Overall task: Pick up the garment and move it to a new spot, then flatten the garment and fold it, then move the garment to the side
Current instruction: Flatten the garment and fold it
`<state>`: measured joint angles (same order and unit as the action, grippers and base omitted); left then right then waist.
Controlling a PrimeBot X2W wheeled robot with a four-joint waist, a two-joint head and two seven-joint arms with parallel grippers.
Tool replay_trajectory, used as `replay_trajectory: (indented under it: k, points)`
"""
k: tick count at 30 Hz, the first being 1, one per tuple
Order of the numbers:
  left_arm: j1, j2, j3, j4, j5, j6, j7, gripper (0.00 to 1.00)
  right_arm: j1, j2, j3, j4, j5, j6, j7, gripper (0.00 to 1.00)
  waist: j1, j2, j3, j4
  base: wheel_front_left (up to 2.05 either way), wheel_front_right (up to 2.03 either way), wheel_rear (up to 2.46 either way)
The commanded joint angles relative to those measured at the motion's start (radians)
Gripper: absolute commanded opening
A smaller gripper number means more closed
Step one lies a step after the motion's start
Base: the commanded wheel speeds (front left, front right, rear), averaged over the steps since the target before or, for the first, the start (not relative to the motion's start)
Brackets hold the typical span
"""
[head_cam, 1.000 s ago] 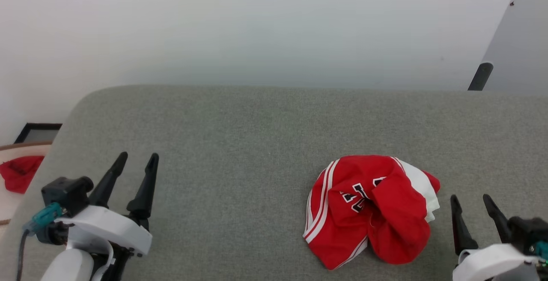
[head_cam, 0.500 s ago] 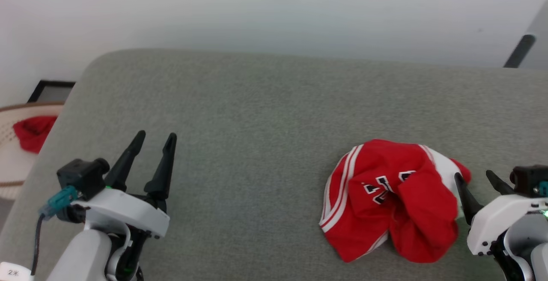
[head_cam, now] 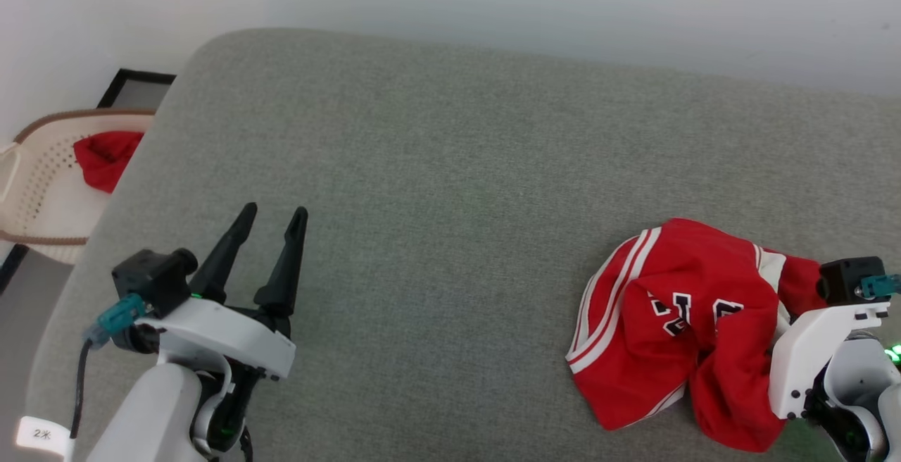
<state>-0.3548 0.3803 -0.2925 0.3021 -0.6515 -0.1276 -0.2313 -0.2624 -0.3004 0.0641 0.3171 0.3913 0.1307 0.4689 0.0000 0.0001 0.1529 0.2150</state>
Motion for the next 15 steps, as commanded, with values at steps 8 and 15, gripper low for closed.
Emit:
replay_trajectory:
  k: [8,15]
  points:
    - [-0.012,0.003,-0.008,0.024,-0.019,-0.004,-0.018,1.0,-0.008,-0.028,0.001,-0.046,0.024,0.0,0.042,0.0,0.0,-0.0001,-0.002,0.005,0.0,0.0,0.0]
    - [0.003,0.014,-0.001,0.033,-0.024,-0.004,-0.025,1.0,-0.006,-0.045,-0.048,-0.133,0.024,0.0,0.078,0.0,0.0,-0.0001,-0.026,-0.023,0.0,0.0,0.0]
